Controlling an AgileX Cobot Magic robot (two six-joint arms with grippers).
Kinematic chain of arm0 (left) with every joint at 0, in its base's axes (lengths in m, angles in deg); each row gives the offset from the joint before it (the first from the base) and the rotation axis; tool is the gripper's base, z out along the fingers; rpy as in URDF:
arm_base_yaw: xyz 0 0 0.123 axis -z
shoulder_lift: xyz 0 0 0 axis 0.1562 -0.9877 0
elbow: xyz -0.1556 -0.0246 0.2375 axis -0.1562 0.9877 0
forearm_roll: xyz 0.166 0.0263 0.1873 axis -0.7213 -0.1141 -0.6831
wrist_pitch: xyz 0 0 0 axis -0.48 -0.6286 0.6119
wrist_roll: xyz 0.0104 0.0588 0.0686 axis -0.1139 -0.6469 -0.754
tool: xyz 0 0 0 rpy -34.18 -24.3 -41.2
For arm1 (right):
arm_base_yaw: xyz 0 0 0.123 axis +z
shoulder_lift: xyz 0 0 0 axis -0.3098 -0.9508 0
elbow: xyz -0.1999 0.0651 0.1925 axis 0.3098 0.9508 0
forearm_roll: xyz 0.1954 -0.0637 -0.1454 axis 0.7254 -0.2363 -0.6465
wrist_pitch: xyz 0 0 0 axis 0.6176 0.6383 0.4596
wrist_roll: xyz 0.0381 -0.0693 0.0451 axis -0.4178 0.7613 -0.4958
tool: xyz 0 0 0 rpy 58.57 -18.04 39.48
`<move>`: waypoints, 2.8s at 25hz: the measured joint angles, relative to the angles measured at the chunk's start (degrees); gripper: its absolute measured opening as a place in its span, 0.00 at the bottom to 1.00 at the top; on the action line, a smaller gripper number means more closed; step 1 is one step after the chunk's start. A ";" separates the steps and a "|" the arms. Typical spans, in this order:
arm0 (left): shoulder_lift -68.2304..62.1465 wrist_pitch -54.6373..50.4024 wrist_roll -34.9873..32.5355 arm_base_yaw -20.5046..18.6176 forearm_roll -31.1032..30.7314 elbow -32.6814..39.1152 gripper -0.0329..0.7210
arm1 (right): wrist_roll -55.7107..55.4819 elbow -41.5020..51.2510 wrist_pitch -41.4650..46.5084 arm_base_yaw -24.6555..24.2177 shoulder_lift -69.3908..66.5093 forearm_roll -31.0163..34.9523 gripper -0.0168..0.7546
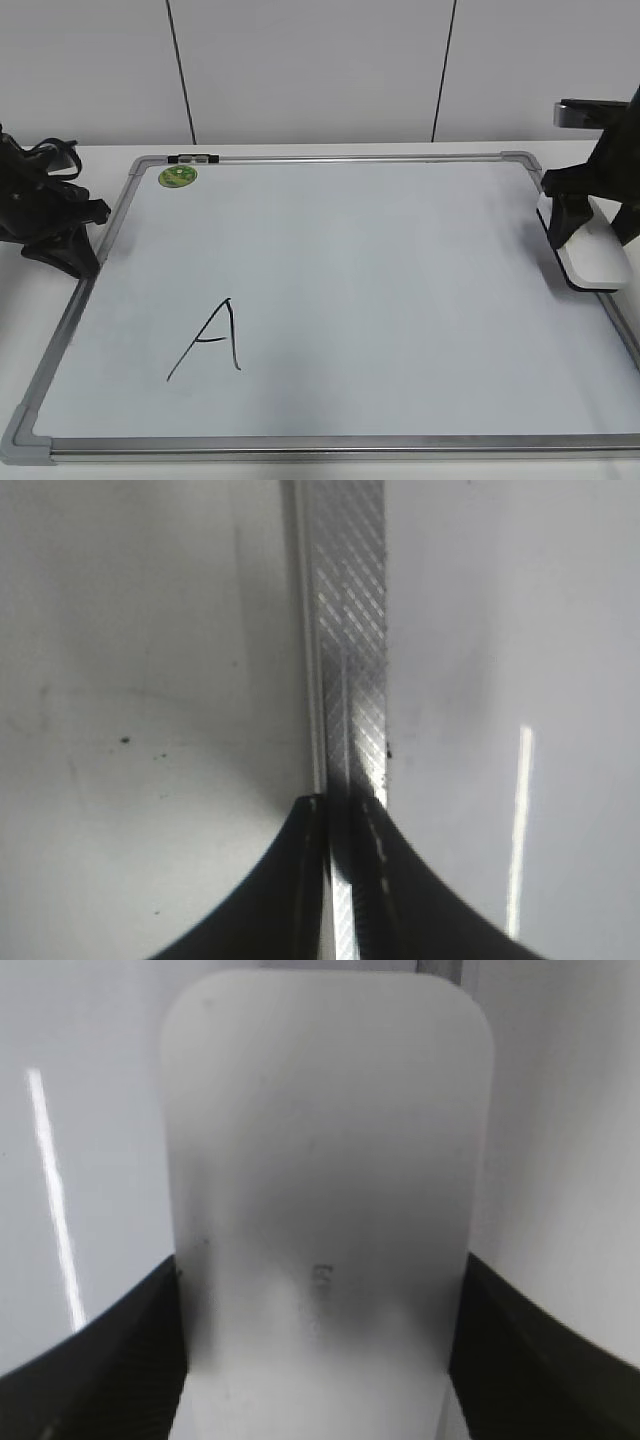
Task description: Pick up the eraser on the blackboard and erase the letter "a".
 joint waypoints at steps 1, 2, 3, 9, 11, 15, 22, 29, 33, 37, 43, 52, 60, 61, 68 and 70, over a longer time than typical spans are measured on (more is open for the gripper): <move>0.00 0.00 0.00 0.00 0.00 0.00 0.09 | 0.00 -0.72 -0.12 0.00 -0.77 0.00 0.72; 0.00 0.00 0.00 0.00 0.00 0.00 0.09 | 0.00 -1.24 -0.12 0.00 -1.55 -0.12 0.72; 0.00 0.00 0.00 0.00 0.00 0.00 0.09 | 0.00 -2.16 -0.20 0.00 -2.63 -0.36 0.72; 0.00 0.00 0.00 0.00 0.00 0.00 0.10 | 0.00 -6.29 -0.24 0.00 -6.54 -0.50 0.72; 0.00 0.00 0.00 0.00 0.00 0.00 0.10 | 0.00 -6.82 -0.24 0.00 -7.29 -0.50 0.72; 0.00 0.00 0.00 0.00 -0.02 0.00 0.10 | 0.00 -6.82 -0.13 0.00 -7.65 -0.64 0.72; 0.00 0.00 0.00 0.00 -0.13 0.00 0.10 | 0.00 -6.82 1.20 0.00 -7.77 -0.77 0.72; 0.00 0.00 0.00 0.00 -0.13 0.00 0.10 | 0.00 -6.97 2.37 0.00 -9.32 -0.81 0.72; 0.00 0.00 0.00 0.00 -0.13 0.00 0.10 | 0.00 -6.97 2.37 0.00 -9.32 -0.81 0.74; 0.00 0.00 0.00 0.00 -0.13 0.00 0.10 | 0.00 -7.23 2.61 0.00 -9.32 -0.69 0.83; 0.00 0.00 0.00 0.00 -0.26 0.00 0.14 | 0.00 -12.35 7.14 0.00 -9.32 -1.24 0.85; 0.11 -1.26 -0.09 0.00 -1.55 -1.14 0.54 | 0.00 -16.95 7.63 0.00 -8.35 -1.23 0.83; 3.76 -15.22 -0.09 0.00 -1.71 -11.61 0.61 | 0.00 -16.95 7.91 0.00 -0.46 -0.50 0.80; 4.59 -16.24 -0.09 0.00 -1.71 -12.26 0.61 | 0.00 -16.95 8.00 0.00 1.47 -0.50 0.80; 13.25 -18.32 1.51 0.00 -1.93 -13.06 0.61 | 0.00 -16.95 8.98 0.00 13.00 -0.15 0.79; 16.57 -18.57 2.32 0.00 -2.06 -13.06 0.61 | 0.00 -16.95 9.25 0.00 17.01 -0.15 0.79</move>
